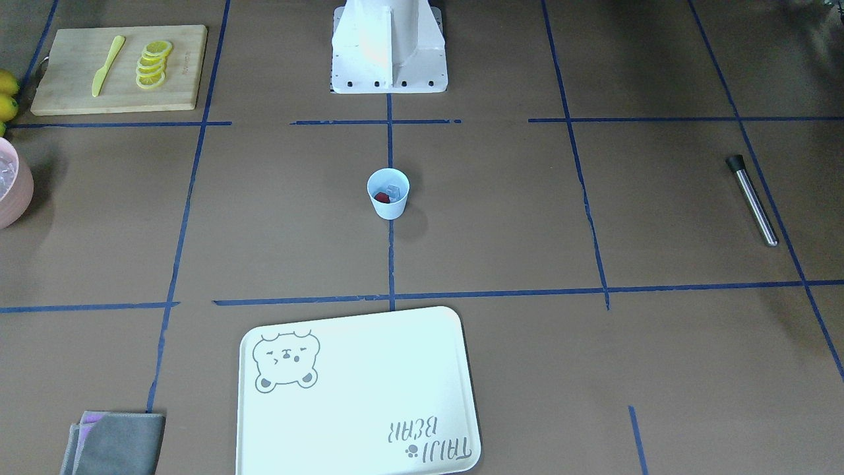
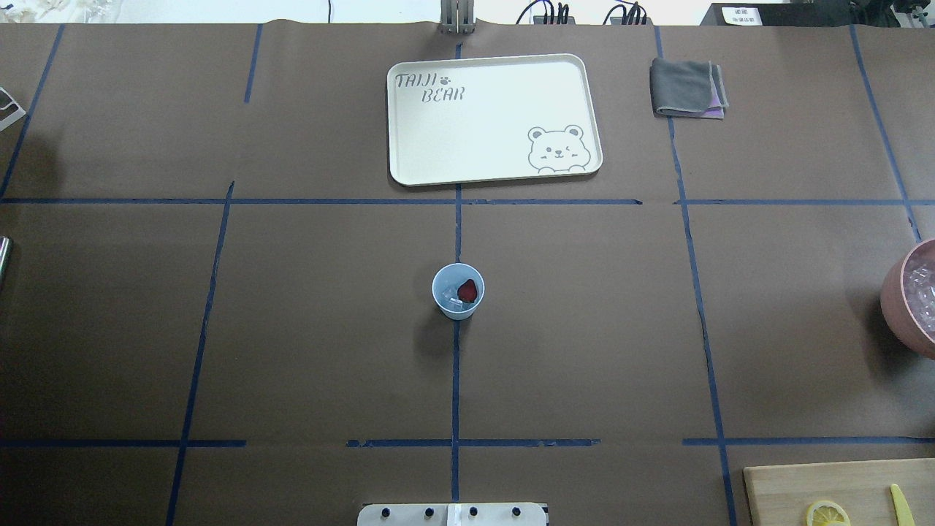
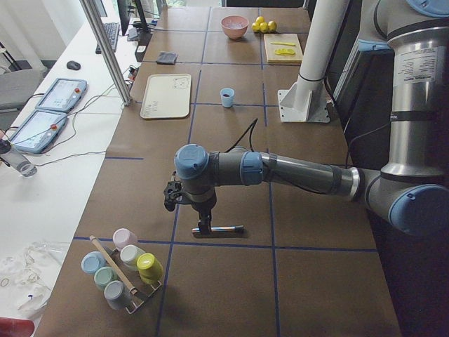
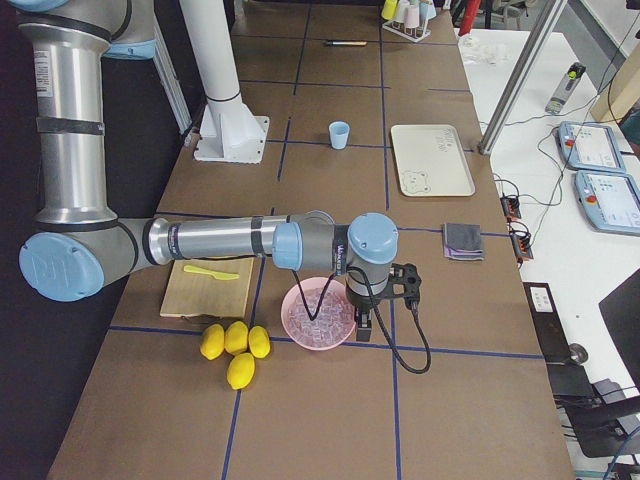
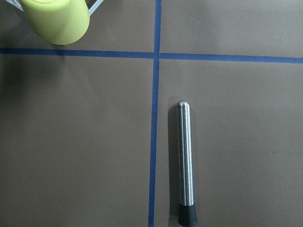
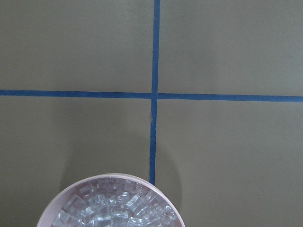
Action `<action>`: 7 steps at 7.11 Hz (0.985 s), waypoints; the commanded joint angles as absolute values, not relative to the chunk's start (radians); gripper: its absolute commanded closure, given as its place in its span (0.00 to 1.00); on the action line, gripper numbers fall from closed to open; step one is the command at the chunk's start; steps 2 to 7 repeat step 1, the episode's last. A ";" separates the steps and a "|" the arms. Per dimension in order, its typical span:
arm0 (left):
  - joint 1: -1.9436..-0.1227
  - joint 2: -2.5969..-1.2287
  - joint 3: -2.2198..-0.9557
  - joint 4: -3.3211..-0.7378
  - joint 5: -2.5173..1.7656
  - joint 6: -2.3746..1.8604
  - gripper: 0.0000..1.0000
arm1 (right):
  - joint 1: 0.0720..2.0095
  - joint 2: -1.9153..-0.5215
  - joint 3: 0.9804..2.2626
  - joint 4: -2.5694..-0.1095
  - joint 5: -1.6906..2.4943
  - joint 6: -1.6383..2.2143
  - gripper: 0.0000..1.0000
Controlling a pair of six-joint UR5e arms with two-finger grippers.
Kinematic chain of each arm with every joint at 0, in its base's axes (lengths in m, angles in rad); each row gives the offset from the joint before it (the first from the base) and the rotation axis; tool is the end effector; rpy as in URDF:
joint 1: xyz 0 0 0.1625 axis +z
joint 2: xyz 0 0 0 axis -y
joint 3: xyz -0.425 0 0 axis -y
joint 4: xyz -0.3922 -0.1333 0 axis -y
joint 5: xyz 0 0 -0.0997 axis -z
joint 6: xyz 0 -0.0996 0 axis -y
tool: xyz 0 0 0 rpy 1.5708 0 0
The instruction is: Mash ice and strawberries in cup
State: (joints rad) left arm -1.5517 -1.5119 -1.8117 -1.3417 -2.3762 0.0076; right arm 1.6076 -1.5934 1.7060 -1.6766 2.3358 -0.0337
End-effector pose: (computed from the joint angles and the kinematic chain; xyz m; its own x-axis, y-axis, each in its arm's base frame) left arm -0.0527 -0.4581 0.5894 0.6932 -0.0131 -0.7206 -0.0243 0.9988 -0.0416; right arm 0.0820 -0.4776 0.6145 0.7219 -0.0118 0.6919 -0.0125 0.9995 0.0301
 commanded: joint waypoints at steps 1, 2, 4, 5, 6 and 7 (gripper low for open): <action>-1.549 -1.519 -1.824 -1.344 -2.376 0.008 0.00 | 1.608 -1.595 1.704 -1.678 2.338 -0.034 0.00; -1.549 -1.519 -1.824 -1.344 -2.376 0.008 0.00 | 1.608 -1.595 1.704 -1.678 2.338 -0.034 0.00; -1.549 -1.519 -1.824 -1.344 -2.376 0.008 0.00 | 1.608 -1.595 1.704 -1.678 2.338 -0.034 0.00; -1.549 -1.519 -1.824 -1.344 -2.376 0.008 0.00 | 1.608 -1.595 1.704 -1.678 2.338 -0.034 0.00; -1.549 -1.519 -1.824 -1.344 -2.376 0.008 0.00 | 1.608 -1.595 1.704 -1.678 2.338 -0.034 0.00; -1.549 -1.519 -1.824 -1.344 -2.376 0.008 0.00 | 1.608 -1.595 1.704 -1.678 2.338 -0.034 0.00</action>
